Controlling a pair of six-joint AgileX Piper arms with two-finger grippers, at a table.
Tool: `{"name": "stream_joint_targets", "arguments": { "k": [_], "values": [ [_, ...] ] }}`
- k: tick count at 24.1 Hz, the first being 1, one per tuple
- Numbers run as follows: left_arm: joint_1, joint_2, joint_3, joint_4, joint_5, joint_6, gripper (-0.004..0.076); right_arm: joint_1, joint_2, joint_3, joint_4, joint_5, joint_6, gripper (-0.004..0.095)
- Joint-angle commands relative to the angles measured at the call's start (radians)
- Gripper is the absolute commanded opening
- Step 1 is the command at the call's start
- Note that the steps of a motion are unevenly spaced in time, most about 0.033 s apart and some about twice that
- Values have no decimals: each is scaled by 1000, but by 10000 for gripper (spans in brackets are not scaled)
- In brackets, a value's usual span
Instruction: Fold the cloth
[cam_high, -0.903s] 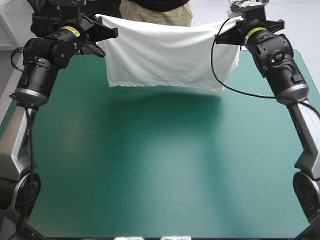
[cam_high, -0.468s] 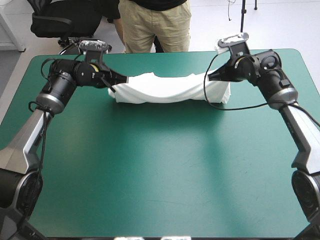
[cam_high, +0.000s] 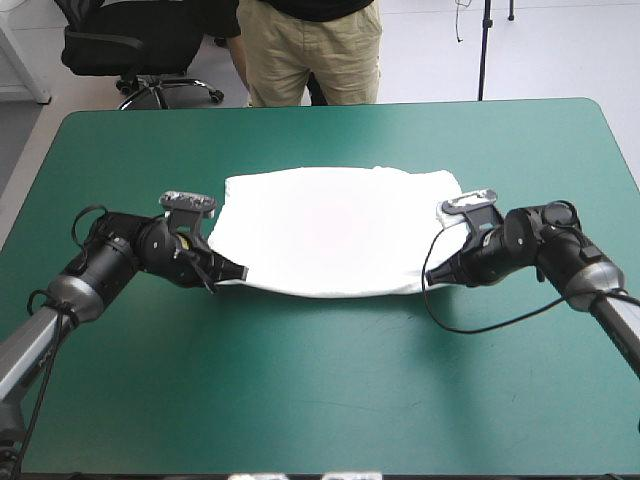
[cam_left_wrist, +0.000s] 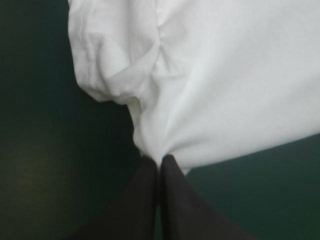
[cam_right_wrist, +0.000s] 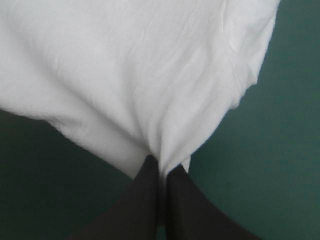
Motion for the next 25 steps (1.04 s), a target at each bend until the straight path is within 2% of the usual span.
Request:
{"name": "stream_joint_targets", "arguments": {
  "k": [1, 9, 13, 16, 18, 19, 20, 21, 23, 25],
  "values": [
    [-5, -85, 85, -36, -15, -8, -17, -8, -88, 73, 69, 6, -36, -17],
    [-5, -191, 290, -98, 10, 0, -17, -8, -197, 230, 171, 51, -49, -17],
    [-5, -190, 314, -118, 63, 0, -17, -8, -197, 241, 227, 95, -97, -17],
    [-5, -190, 314, -118, 73, -6, -13, -8, -197, 241, 229, 81, -83, 8],
    [-5, -190, 314, -120, 82, 0, 66, -8, -197, 241, 236, 81, -83, 133],
    [-5, -190, 314, -138, 106, 36, 191, -8, -197, 241, 258, 86, -83, 256],
    [-5, -190, 314, -152, 116, 57, 250, -8, -197, 241, 274, 86, -81, 324],
    [-5, -190, 309, -165, 139, 57, 393, -8, -197, 239, 298, 86, -77, 434],
    [-3, -200, 272, -167, 176, 55, 498, -8, -197, 210, 301, 109, -77, 474],
    [-3, -227, 205, -159, 193, 50, 488, -8, -199, 142, 243, 153, -51, 473]
  ]
}}
